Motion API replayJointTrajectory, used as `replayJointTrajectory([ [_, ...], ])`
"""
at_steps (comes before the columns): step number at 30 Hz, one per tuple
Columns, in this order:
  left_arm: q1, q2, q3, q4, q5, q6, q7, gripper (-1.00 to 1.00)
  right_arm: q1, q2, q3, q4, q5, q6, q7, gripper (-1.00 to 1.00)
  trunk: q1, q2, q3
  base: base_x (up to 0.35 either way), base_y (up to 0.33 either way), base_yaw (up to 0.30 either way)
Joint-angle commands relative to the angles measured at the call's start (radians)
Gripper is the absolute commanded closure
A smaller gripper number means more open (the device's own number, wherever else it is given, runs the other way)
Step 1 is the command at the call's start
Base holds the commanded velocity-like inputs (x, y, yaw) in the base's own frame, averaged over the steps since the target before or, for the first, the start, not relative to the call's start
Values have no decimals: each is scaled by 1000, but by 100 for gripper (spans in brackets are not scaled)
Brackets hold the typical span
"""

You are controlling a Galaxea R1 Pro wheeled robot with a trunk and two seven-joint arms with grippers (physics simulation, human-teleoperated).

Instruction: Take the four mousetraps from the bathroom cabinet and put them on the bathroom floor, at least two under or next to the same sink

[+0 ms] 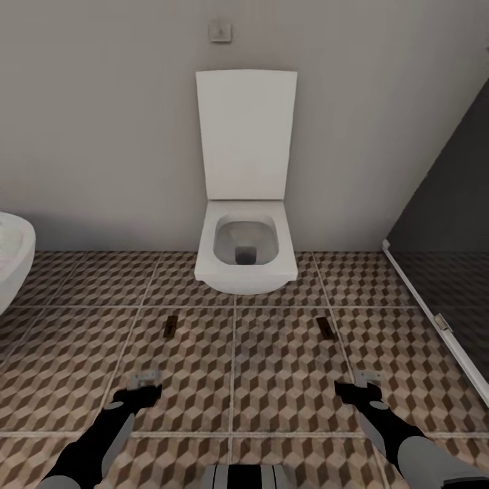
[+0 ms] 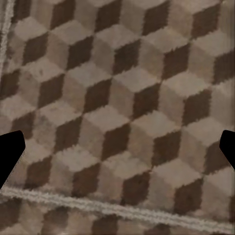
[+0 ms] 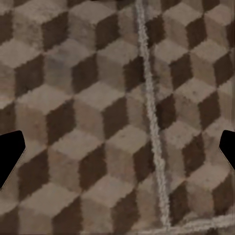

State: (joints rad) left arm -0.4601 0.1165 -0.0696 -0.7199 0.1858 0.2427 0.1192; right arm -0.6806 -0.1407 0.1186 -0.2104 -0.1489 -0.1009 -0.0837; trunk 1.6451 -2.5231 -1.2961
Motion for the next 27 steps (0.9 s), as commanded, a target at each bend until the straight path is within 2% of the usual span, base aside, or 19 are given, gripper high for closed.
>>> replayJointTrajectory([
  [1,0,2,-7,-2,11,4,10,-100,0,0,9,1,-11,-3,-4,-100,-1,0,3,0,0,0],
  [27,0,2,-7,-3,11,4,10,-100,0,0,9,0,-10,-3,-4,-100,-12,6,104,0,0,0],
])
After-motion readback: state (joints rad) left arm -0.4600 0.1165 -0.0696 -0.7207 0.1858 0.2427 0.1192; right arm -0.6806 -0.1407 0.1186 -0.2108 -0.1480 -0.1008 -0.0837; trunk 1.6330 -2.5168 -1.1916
